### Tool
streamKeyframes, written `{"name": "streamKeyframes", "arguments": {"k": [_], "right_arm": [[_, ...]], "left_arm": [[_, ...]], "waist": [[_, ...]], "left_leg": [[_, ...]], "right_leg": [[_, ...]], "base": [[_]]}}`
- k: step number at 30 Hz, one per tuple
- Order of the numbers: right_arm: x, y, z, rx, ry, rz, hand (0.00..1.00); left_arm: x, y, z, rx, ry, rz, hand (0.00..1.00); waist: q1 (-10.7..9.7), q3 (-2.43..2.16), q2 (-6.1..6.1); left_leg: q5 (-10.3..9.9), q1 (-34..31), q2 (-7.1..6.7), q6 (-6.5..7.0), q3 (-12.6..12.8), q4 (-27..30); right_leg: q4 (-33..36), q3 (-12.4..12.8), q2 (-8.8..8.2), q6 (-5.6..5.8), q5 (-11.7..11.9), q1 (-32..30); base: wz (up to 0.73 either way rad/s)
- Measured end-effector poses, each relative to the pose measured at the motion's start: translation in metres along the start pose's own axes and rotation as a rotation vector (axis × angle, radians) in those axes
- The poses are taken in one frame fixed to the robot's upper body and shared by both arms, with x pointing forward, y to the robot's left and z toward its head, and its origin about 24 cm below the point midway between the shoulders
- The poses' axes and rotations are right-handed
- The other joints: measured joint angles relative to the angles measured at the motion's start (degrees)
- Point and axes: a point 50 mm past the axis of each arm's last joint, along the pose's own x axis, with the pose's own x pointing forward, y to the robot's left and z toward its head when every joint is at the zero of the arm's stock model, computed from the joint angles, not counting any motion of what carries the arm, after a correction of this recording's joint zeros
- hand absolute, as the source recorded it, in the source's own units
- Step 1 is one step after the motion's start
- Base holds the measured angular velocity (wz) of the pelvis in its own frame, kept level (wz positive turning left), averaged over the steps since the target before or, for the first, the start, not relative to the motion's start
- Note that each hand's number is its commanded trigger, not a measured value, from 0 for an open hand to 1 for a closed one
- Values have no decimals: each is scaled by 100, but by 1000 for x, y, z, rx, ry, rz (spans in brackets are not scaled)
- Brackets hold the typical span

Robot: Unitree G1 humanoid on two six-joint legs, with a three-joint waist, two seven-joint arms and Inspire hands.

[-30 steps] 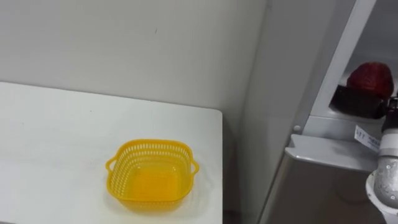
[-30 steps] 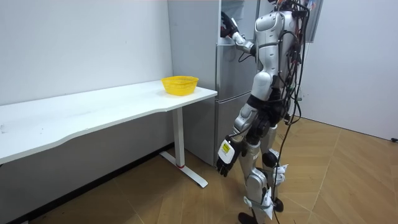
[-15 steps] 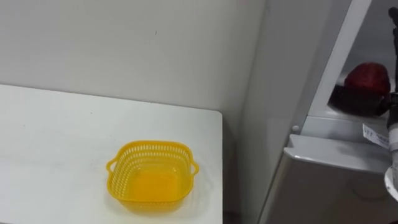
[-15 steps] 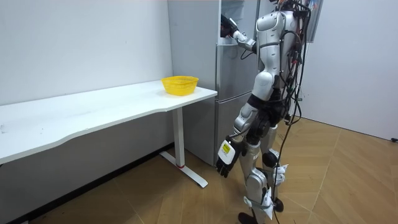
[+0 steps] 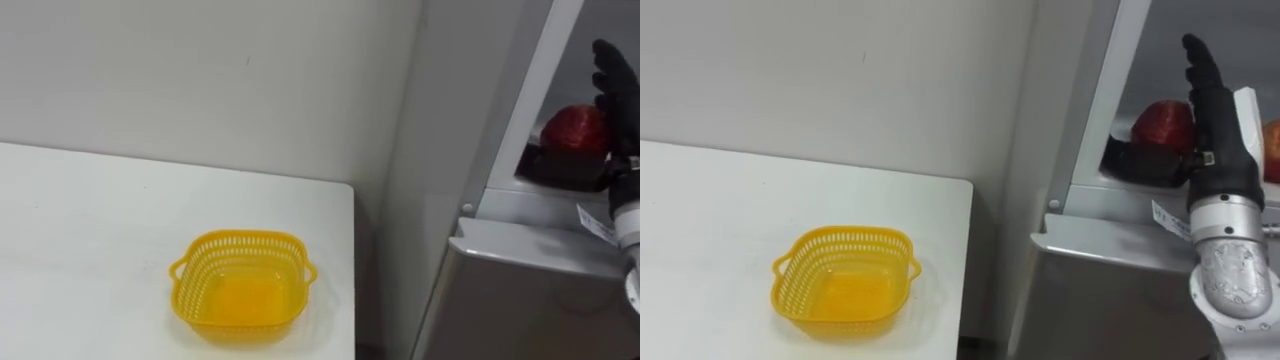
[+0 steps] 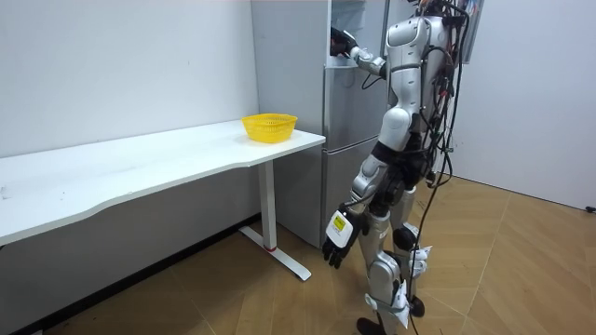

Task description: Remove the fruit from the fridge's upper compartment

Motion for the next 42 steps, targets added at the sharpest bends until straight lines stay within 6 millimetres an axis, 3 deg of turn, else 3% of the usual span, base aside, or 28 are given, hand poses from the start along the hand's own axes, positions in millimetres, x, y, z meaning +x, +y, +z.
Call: {"name": "streamKeyframes", "arguments": {"k": [1,3,13,37,42], "right_arm": [[0,0,0,0,1,4,11],[-4,1,-1,-2,4,20,100],[-20,15,0,70,17,93,100],[-24,20,4,84,6,145,100],[-32,18,6,78,-10,127,100]], "left_arm": [[0,0,0,0,4,-1,0],[0,-1,-2,-1,12,-2,0],[-2,-10,-8,-9,57,-12,0],[-2,-16,-8,-17,72,-25,0],[-2,-17,-8,-25,73,-12,0]], "waist": [[7,0,0],[-8,-10,-8],[14,-53,101],[-22,-50,104],[-19,-50,94]], "left_leg": [[0,0,0,0,7,1],[0,-1,4,0,22,5],[0,41,21,-1,139,12],[1,-23,26,-8,154,127],[1,-16,26,-8,152,125]], "right_leg": [[0,2,0,0,0,0],[0,18,1,0,0,0],[9,168,11,-2,1,8],[30,161,17,-49,30,-4],[30,163,19,-49,30,-2]], "base": [[-4],[0],[-6],[0],[0]]}}
